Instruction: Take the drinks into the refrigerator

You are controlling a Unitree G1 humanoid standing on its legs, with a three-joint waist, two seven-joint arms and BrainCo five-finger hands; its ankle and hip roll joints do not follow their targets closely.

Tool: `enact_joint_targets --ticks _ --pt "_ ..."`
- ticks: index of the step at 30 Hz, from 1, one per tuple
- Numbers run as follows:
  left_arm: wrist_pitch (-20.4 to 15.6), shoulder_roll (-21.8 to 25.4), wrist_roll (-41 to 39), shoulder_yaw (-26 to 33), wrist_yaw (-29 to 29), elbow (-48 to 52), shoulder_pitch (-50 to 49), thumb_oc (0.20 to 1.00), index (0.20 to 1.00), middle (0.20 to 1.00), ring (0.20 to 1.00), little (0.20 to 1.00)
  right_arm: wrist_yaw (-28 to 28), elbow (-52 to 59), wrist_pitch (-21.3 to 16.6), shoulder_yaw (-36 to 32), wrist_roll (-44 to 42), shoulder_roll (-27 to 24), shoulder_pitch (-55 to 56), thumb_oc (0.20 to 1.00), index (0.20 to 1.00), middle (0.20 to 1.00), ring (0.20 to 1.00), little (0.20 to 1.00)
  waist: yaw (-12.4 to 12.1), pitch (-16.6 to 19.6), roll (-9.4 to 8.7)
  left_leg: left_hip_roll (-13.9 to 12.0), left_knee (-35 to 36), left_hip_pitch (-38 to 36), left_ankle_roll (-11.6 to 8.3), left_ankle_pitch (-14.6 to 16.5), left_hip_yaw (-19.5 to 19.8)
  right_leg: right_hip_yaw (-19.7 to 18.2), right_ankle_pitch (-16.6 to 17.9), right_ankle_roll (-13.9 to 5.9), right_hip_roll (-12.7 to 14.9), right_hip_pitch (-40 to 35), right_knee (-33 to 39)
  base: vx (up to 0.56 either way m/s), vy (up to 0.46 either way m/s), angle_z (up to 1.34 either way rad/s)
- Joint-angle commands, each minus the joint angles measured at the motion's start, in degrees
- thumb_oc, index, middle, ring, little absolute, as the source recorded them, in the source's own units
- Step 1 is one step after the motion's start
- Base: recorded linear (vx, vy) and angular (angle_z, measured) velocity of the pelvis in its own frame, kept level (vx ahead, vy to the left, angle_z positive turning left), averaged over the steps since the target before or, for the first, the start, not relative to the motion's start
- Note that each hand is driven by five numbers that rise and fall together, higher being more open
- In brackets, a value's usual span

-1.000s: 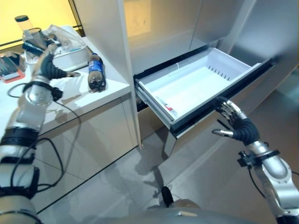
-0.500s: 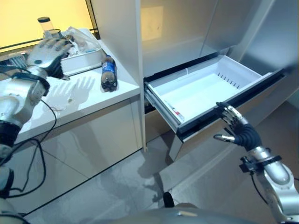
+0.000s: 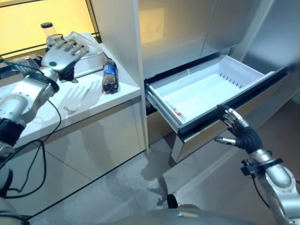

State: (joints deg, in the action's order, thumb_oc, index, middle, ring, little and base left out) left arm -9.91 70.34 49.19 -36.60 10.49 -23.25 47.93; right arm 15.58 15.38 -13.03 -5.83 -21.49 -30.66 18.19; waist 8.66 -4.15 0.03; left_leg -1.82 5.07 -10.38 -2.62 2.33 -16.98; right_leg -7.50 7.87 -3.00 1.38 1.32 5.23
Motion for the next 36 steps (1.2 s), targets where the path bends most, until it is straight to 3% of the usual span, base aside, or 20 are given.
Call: enact_joint_targets --ticks 1,9,36 --pt "-0.37 3.53 3.39 -1.46 2.88 -2.19 8.42 1.000 1.000 1.000 1.000 1.000 -1.07 3.06 -5.16 -1.73 -3.24 -3.27 -1.62 1.000 1.000 1.000 1.000 1.000 0.88 0.74 -0.54 3.06 -4.90 1.72 3.17 4.30 4.97 3.95 -6.49 -3.98 2.30 -5.68 -2.49 0.00 0.000 0.00" --pt "-0.94 3.95 6.03 -5.92 3.62 -4.75 10.05 1.000 1.000 1.000 1.000 1.000 -1.73 4.22 -6.13 -2.04 -3.30 -3.67 -0.74 1.000 1.000 1.000 1.000 1.000 0.94 0.72 -0.48 3.18 -5.38 1.81 3.22 4.68 4.79 3.82 -6.65 -4.09 2.52 -5.59 -2.71 0.00 0.000 0.00" --pt "-2.49 -0.36 8.19 -4.91 5.61 -5.33 5.21 1.000 1.000 1.000 1.000 1.000 -2.34 5.78 -7.08 -1.62 -5.79 -4.22 0.07 1.000 1.000 1.000 1.000 1.000 1.94 0.39 -0.65 3.17 -5.81 1.91 3.09 5.17 4.07 2.71 -6.85 -4.03 2.30 -5.22 -2.85 0.00 0.000 0.00"
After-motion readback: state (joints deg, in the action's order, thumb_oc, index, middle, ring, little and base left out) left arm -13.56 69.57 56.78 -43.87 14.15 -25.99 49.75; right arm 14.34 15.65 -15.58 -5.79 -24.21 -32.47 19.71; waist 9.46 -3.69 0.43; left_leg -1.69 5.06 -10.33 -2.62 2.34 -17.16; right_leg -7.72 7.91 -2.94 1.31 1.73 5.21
